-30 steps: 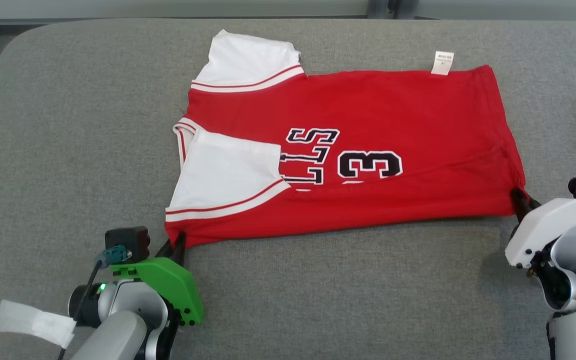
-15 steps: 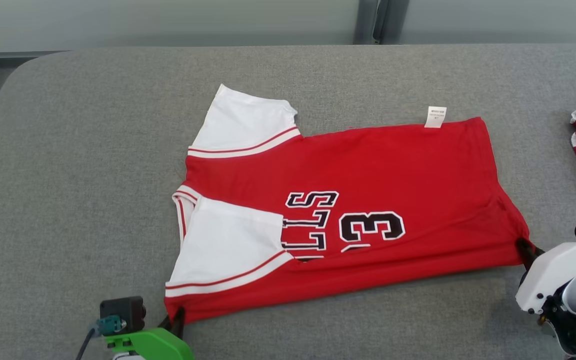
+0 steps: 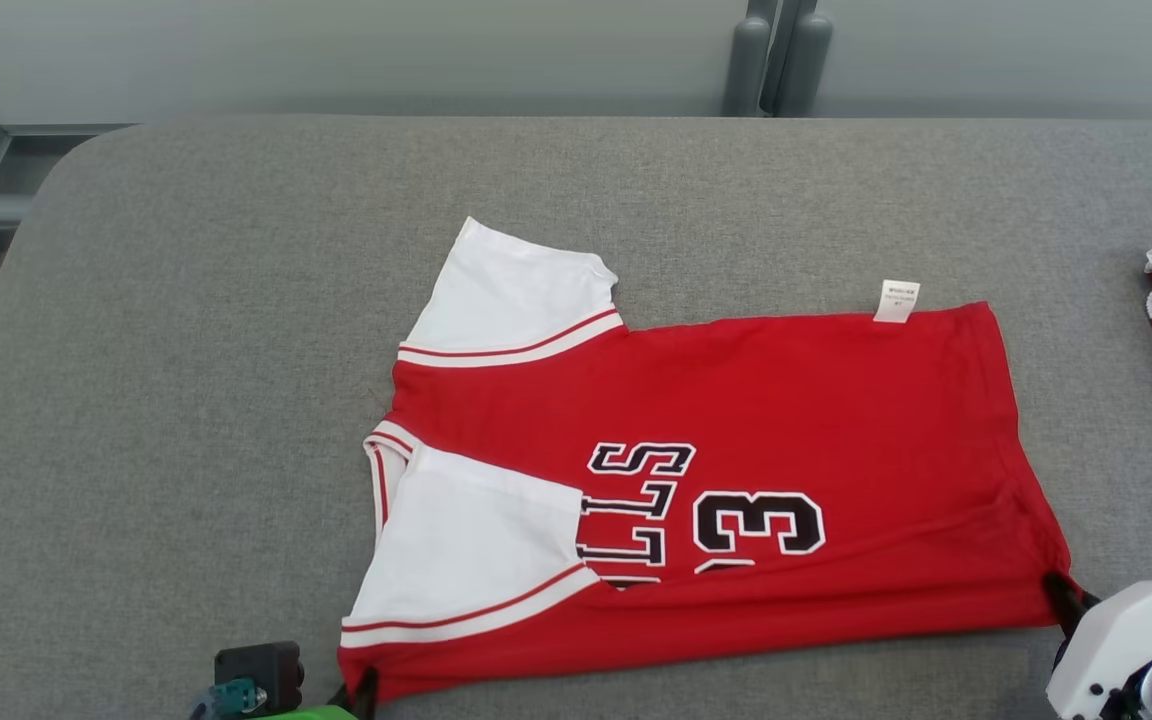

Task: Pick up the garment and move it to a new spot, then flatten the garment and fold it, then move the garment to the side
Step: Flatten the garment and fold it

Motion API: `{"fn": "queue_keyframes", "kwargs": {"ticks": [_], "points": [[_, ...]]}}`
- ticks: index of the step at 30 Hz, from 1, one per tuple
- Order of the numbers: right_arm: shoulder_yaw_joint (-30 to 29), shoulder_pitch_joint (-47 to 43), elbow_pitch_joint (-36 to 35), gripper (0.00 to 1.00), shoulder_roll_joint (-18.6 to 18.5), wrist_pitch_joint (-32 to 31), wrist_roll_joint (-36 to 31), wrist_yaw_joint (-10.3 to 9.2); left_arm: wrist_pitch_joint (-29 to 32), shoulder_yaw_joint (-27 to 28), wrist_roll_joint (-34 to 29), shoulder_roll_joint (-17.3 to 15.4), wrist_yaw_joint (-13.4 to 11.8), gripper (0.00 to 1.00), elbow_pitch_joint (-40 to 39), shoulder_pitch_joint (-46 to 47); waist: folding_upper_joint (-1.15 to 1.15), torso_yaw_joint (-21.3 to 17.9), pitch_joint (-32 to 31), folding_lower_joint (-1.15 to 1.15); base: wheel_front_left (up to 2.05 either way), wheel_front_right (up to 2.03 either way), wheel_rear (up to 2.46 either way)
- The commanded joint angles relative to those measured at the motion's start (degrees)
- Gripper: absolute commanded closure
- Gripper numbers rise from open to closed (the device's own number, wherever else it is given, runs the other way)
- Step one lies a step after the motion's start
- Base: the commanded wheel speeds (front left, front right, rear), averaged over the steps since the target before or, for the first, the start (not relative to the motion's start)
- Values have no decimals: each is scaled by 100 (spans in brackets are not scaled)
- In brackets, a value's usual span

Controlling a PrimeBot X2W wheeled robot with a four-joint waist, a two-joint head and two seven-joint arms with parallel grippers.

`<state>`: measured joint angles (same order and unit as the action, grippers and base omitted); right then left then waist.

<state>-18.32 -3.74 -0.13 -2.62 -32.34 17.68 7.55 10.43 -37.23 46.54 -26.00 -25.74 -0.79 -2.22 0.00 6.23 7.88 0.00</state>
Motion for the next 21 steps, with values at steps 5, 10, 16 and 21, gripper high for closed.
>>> {"fn": "queue_keyframes", "kwargs": {"ticks": [5,10,16,21], "points": [[149,-337,-85,100,-47,96,108,-13,-133,62,35,1,-53,100,172,-133,0,-39,-80,0,0,0,0],[247,-561,-38,0,-41,141,143,-11,-377,55,-9,106,65,0,273,-133,0,-22,-167,0,0,0,0],[250,-626,-75,0,-39,606,69,-10,-1064,275,-113,257,198,0,383,45,0,29,-268,0,0,0,0],[172,-385,127,0,-33,1227,286,-7,-1828,486,-255,374,397,0,506,240,0,72,-366,0,0,0,0]]}}
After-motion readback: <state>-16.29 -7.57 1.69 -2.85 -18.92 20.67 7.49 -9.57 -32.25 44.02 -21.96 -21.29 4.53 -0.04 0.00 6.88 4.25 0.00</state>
